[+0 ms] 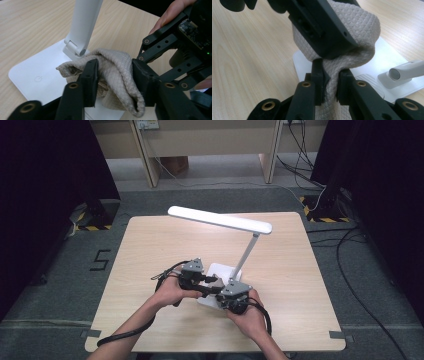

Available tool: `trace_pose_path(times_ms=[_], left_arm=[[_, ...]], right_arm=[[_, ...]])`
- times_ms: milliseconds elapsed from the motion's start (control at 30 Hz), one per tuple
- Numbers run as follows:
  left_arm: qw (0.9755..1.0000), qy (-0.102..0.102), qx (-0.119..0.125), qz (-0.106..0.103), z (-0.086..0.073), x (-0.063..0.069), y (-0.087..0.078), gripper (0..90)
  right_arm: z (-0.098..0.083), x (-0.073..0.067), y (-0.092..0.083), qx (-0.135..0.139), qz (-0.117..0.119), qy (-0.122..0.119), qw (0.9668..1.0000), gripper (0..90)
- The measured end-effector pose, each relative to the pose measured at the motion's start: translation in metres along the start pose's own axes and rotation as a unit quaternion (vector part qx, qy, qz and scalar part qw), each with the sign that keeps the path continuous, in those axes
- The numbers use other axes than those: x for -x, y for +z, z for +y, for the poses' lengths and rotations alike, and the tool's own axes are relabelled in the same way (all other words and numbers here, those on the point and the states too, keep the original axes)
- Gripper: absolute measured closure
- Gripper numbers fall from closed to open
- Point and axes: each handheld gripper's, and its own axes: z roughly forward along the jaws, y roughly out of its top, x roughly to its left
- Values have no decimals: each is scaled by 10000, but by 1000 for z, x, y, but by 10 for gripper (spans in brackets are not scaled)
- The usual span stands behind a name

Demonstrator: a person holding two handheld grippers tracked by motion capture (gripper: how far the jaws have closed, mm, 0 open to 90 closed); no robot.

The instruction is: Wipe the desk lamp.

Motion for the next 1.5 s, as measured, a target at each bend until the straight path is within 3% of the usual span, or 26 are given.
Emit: trace_pose_path(times_ms=[167, 300, 467, 533, 633, 900, 967, 1100, 1267, 1500], left_arm=[[9998, -93, 92, -132, 0, 0, -2, 696], [9999, -46, 111, -94, -1, 0, -3, 790], [9997, -1, 134, 216, 1, -1, -4, 832], [9994, 7, 164, 317, 1, -1, -5, 834], [9982, 66, 250, 547, 5, -2, -6, 834], [9919, 290, 426, 1158, 9, -4, 1, 835], [9883, 426, 403, 1405, 11, -7, 4, 834], [9843, 344, 507, 1653, 12, -13, 10, 834], [9815, 262, 545, 1815, 12, -18, 19, 834], [9768, 384, 441, 2062, 20, -30, 40, 833]], right_arm=[[3, 0, -1, 24, -78, -82, 9999, 798], [5, 1, -1, 31, -125, -112, 9999, 793], [5, 2, -1, 87, -149, -29, 9998, 672], [4, 6, -4, 131, -129, 113, 9998, 581], [1, 11, -10, 232, -194, 248, 9992, 521], [-16, 33, -34, 445, -497, 722, 9952, 492], [-21, 38, -37, 443, -572, 811, 9941, 491], [-30, 46, -38, 441, -691, 968, 9919, 494], [-34, 51, -34, 438, -676, 1022, 9915, 498], [-40, 52, -35, 470, -700, 1113, 9902, 503]])
